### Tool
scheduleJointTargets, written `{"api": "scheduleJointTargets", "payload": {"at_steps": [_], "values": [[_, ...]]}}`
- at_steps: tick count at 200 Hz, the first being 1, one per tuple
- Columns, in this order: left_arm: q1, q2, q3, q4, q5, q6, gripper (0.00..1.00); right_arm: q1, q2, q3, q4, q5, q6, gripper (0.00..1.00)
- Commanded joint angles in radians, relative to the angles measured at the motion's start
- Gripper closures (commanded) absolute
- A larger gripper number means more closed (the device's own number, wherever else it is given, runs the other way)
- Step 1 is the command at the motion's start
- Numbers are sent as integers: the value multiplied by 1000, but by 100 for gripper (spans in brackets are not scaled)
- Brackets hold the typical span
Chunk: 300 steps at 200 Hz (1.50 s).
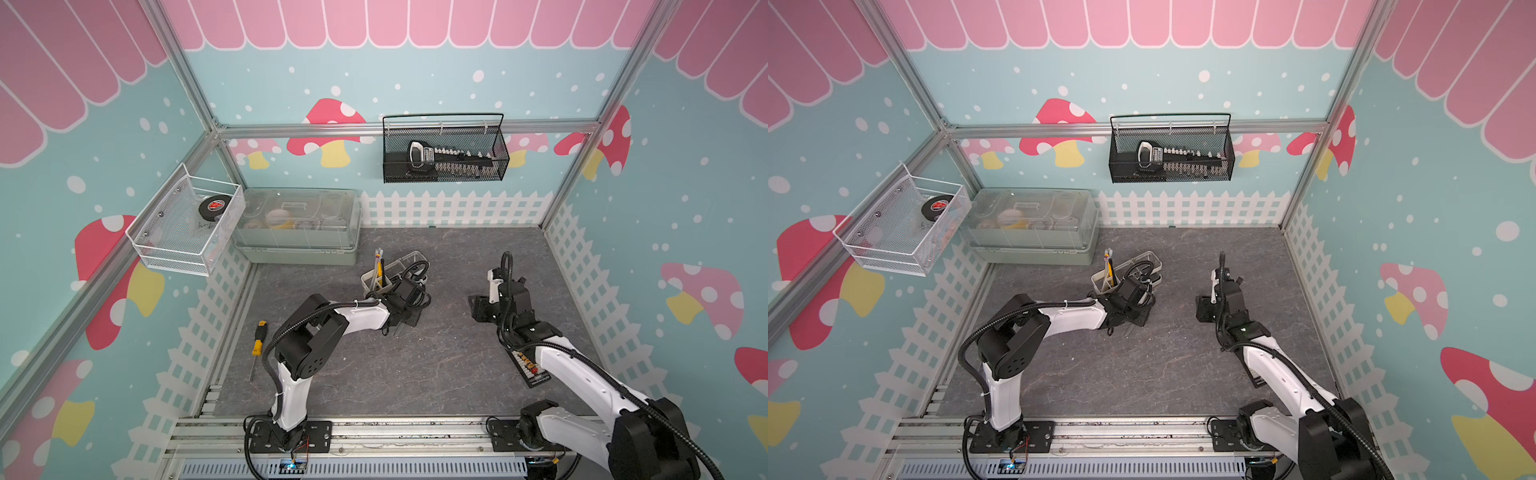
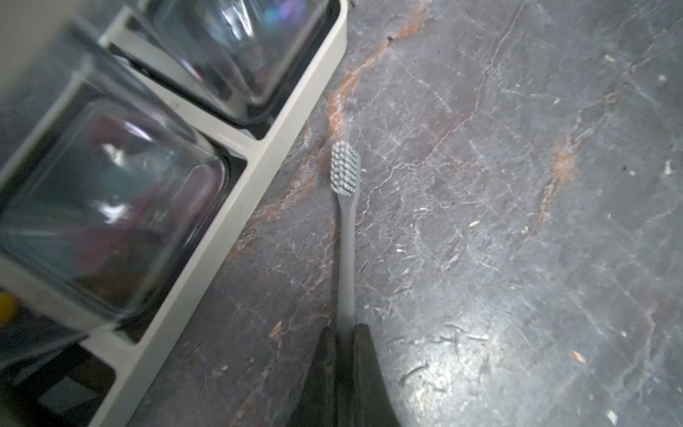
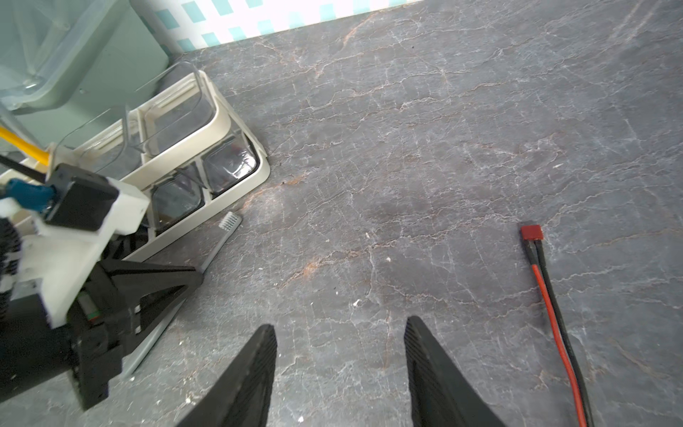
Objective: Place the toothbrush into the toothbrush holder
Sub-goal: Adjust the toothbrush holder at the center of the board.
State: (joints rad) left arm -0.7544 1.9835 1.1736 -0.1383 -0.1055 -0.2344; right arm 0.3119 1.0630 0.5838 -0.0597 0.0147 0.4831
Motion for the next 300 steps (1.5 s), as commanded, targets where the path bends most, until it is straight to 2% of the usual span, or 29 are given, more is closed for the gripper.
{"api": "scheduleJointTargets", "payload": {"at_steps": [1,25,52,76,95,114,127,199,283,300], "values": [[-31,-31,-57,-81,-14,24,100,-6,-93,-38,-23,-64,-11,44],[-42,-110,-87,-57,13,39,100,-7,-259,-120,-4,-170,-47,43],[-42,-225,-129,-33,35,68,100,-6,-470,-215,-8,-194,-58,37],[-42,-297,-164,-9,50,75,100,-7,-556,-234,-13,-274,-59,33],[-42,-348,-193,33,113,68,100,-7,-529,-231,12,-375,-32,32],[-42,-398,-217,79,199,57,100,-6,-471,-274,170,-495,29,32],[-42,-432,-224,98,242,47,100,-7,-444,-298,248,-532,54,32],[-102,-542,-220,159,384,26,100,-5,-378,-286,436,-610,116,32],[-193,-586,-216,180,458,83,100,-5,-309,-245,578,-613,171,32],[-203,-580,-216,182,452,89,100,-5,-304,-240,593,-609,174,35]]}}
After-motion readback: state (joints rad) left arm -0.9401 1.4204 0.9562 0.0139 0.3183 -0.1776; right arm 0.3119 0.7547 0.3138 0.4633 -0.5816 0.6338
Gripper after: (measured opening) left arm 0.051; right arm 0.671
